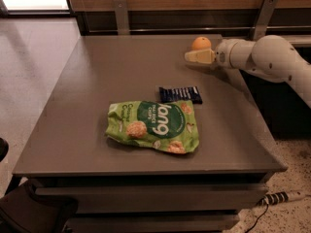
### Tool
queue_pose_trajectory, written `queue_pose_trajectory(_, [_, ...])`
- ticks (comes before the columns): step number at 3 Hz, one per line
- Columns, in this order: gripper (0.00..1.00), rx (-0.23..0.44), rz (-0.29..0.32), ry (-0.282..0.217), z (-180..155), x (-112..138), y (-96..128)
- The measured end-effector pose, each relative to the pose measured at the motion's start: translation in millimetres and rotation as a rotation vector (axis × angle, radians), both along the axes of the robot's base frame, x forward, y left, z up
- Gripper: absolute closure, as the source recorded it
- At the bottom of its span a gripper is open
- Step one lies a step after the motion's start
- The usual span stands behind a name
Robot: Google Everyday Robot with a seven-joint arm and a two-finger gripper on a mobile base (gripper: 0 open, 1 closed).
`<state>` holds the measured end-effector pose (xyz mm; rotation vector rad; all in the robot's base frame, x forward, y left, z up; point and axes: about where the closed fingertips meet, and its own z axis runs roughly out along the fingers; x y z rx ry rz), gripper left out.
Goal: Move orange near green rice chip bag
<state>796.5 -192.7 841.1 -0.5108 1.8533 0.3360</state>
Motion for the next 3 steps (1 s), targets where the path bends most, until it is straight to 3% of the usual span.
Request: queue_pose_trajectory(3, [0.85, 0.054, 0.041, -0.036, -0.8, 16.7, 16.4])
